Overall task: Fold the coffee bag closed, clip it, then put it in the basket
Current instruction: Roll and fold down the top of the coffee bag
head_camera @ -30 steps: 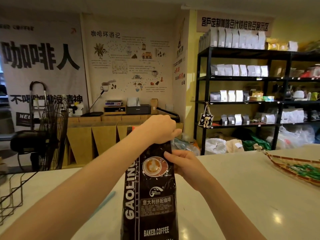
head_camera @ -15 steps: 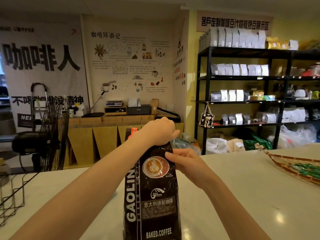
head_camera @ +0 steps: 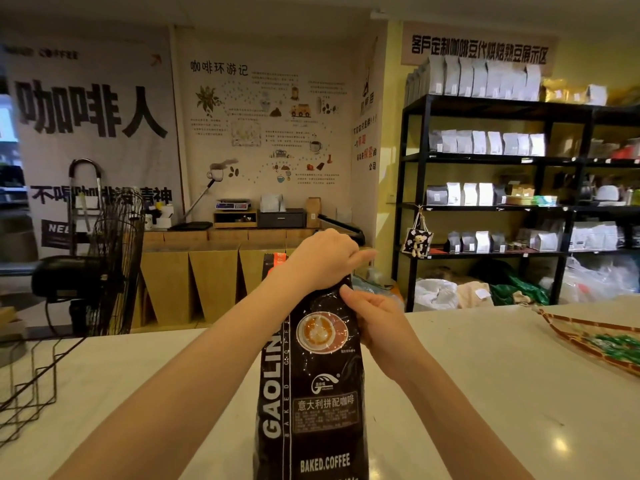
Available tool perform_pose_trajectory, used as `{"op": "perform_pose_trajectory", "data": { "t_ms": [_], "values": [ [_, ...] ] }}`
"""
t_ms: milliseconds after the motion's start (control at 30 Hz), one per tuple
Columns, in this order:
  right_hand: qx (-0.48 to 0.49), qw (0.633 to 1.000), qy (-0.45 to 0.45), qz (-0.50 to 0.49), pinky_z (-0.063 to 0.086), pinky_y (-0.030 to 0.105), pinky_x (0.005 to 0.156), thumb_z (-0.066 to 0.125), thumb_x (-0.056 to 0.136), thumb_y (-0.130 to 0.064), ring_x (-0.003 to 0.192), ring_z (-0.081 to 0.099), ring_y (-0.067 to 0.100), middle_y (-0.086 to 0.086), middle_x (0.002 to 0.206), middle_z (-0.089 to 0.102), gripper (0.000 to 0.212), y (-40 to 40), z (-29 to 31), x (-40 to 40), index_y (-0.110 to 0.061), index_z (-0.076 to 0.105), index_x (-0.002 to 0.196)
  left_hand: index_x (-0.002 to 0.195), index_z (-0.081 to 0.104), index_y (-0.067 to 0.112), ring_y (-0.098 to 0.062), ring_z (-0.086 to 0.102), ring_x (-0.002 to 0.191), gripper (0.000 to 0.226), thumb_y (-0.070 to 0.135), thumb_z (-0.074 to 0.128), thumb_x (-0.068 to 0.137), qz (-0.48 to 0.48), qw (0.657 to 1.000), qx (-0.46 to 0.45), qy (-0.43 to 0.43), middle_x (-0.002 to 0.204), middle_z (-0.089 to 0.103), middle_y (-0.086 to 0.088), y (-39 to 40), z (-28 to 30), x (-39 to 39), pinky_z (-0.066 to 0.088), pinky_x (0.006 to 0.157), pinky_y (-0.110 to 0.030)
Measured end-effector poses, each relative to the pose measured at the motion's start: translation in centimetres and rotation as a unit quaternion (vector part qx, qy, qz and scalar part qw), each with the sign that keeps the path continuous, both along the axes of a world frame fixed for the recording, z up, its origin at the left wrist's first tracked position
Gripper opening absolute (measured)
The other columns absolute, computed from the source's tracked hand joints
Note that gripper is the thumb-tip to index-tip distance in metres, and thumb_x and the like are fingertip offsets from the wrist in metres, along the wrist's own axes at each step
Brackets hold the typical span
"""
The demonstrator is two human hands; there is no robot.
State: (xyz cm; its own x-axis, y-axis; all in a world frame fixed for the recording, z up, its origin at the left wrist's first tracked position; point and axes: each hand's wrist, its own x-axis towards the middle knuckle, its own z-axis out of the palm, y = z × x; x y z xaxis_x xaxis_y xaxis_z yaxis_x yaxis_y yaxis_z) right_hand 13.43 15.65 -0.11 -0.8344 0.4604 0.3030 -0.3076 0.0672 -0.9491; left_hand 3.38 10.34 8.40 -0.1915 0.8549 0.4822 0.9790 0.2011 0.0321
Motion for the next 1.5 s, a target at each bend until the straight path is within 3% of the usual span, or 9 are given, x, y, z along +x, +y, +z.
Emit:
{"op": "perform_pose_trajectory", "data": {
  "t_ms": [100,200,333,433,500,700,1033,1200,1500],
  "values": [
    [0.003,1.000,-0.006,-0.016,0.053,0.025,0.069,0.056,0.086,-0.031,0.073,0.070,0.016,0.003,0.076,0.075,0.026,0.3,0.0,0.0,-0.013,0.074,0.078,0.125,0.045,0.018,-0.020,0.057,0.106,0.051,0.051,0.030,0.090,0.015,0.989,0.113,-0.096,0.116,0.061,-0.007,-2.2,-0.1,-0.3,0.046,0.088,-0.038],
    [0.002,0.999,-0.021,-0.034,0.052,0.030,0.075,0.055,0.086,-0.034,0.080,0.069,0.021,0.008,0.087,0.075,0.030,0.5,-0.2,-0.1,-0.010,0.071,0.091,0.141,0.020,0.029,-0.019,0.032,0.134,0.060,0.045,0.043,0.088,0.048,0.954,0.235,-0.178,0.148,0.034,-0.001,-5.6,-1.5,-1.3,0.030,0.106,-0.041],
    [0.011,0.999,-0.009,-0.038,0.051,0.025,0.071,0.053,0.088,-0.027,0.083,0.069,0.013,-0.004,0.093,0.074,0.026,0.1,-0.2,-0.4,-0.021,0.062,0.112,0.141,0.001,0.043,-0.024,0.037,0.132,0.080,0.048,0.051,0.079,0.009,0.860,0.233,-0.453,0.142,0.043,-0.003,-9.7,-5.2,-1.4,0.031,0.104,-0.045],
    [0.023,0.998,0.041,-0.040,0.054,0.024,0.068,0.049,0.091,-0.019,0.081,0.071,0.007,-0.018,0.087,0.071,0.040,-0.3,-0.3,-0.5,-0.045,0.045,0.122,0.135,0.010,0.052,-0.017,0.067,0.096,0.068,0.032,0.051,0.085,-0.054,0.808,0.228,-0.541,0.102,0.070,0.001,-10.6,-7.4,-1.3,0.053,0.074,-0.025],
    [0.031,0.997,0.062,-0.036,0.057,0.027,0.068,0.047,0.092,-0.016,0.084,0.071,0.009,-0.021,0.085,0.073,0.050,-0.4,-0.4,-0.5,-0.053,0.037,0.124,0.126,0.028,0.053,-0.009,0.070,0.081,0.054,0.022,0.049,0.087,-0.077,0.799,0.239,-0.546,0.098,0.072,0.000,-10.6,-8.1,-1.4,0.054,0.062,-0.018],
    [0.058,0.997,0.037,-0.032,0.054,0.019,0.064,0.046,0.092,-0.017,0.082,0.069,0.004,-0.008,0.102,0.069,0.032,-0.5,-0.1,-0.3,-0.040,0.066,0.099,0.111,0.065,0.026,-0.005,0.068,0.077,0.031,0.013,0.050,0.087,-0.071,0.766,0.262,-0.582,0.096,0.073,0.004,-10.3,-8.3,-1.5,0.054,0.064,-0.021],
    [0.110,0.992,0.034,0.051,0.058,0.025,0.069,0.065,0.076,-0.012,0.085,0.072,0.019,-0.001,0.084,0.077,0.041,-1.3,1.3,-0.3,-0.027,0.058,0.113,0.108,0.066,0.016,-0.008,0.069,0.067,0.027,0.010,0.055,0.084,-0.073,0.766,0.284,-0.572,0.073,0.076,0.000,-11.8,-7.1,-2.6,0.054,0.059,-0.018],
    [0.133,0.988,0.015,0.074,0.057,0.025,0.070,0.072,0.063,-0.018,0.090,0.071,0.019,0.003,0.094,0.076,0.055,-0.8,1.4,-0.3,-0.027,0.058,0.115,0.111,0.060,0.028,-0.019,0.072,0.082,0.049,0.015,0.069,0.065,-0.097,0.779,0.232,-0.574,0.090,0.076,-0.005,-12.1,-7.3,-2.8,0.057,0.069,-0.029],
    [0.138,0.988,-0.013,0.073,0.057,0.023,0.068,0.061,0.081,-0.010,0.087,0.071,0.018,0.002,0.091,0.075,0.030,-0.2,1.0,-1.0,-0.019,0.062,0.109,0.105,0.061,0.016,-0.016,0.072,0.075,0.038,0.008,0.071,0.069,-0.060,0.816,0.199,-0.539,0.083,0.077,-0.002,-12.4,-7.3,-2.8,0.057,0.061,-0.023]
  ]
}}
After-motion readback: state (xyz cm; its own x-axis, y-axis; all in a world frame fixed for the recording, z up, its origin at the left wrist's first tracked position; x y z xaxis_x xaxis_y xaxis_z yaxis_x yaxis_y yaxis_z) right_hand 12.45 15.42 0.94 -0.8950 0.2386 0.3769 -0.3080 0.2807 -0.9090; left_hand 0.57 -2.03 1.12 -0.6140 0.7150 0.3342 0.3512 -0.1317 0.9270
